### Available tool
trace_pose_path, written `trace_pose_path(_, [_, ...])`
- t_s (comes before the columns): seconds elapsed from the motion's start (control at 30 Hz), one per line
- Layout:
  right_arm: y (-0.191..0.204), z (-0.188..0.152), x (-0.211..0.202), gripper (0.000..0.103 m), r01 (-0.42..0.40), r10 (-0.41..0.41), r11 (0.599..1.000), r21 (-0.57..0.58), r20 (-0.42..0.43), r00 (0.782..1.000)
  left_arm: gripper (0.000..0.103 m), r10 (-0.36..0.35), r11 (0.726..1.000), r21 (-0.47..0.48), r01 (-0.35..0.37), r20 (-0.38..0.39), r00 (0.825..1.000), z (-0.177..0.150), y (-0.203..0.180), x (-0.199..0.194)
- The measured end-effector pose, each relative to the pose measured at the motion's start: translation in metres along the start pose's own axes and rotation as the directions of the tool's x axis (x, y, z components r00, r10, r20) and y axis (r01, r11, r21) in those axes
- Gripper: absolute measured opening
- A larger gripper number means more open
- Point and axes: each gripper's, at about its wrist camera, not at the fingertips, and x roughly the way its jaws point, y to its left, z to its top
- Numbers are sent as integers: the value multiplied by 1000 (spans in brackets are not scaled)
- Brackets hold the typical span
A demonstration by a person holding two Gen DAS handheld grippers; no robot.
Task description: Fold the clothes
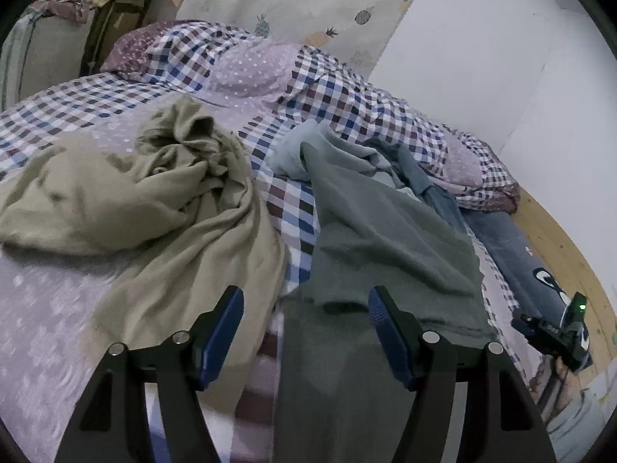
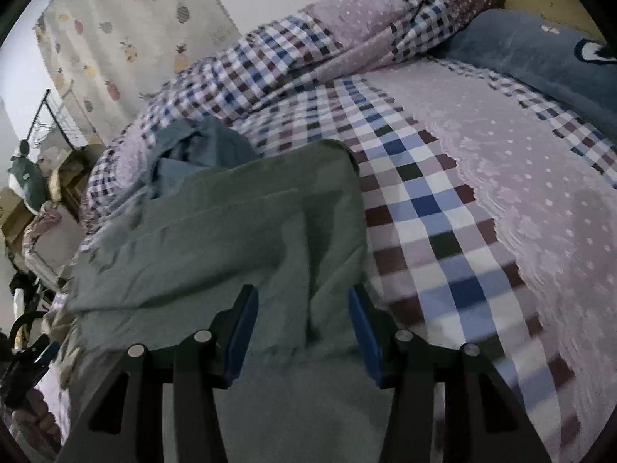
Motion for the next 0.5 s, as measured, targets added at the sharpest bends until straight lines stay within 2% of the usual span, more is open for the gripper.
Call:
trace_pose_path(0.13, [13, -26, -42, 53, -51, 50, 999, 11, 45, 998, 71, -7, 1000, -9, 7, -11, 1000, -30, 8, -38])
trace_pose_path(0.27, [37, -76, -80, 53, -68, 71, 997, -48, 53, 996, 71, 12, 1000, -22, -12, -22, 1000, -62, 11, -74])
trace_pose_path(0.37, [59, -111, -105, 56, -39, 51, 988, -152, 76, 996, 71, 50, 997, -60, -53, -41, 998, -83, 19, -96])
trace_pose_path(0.4, [69, -122, -112, 60, -30, 46, 981, -192, 82, 996, 71, 56, 995, -80, -60, -48, 997, -90, 22, -102])
trace_pose_path(0.5, [98, -157, -134, 70, -19, 50, 951, -310, 92, 994, 72, 27, 985, -167, -40, -78, 997, -109, 33, -112])
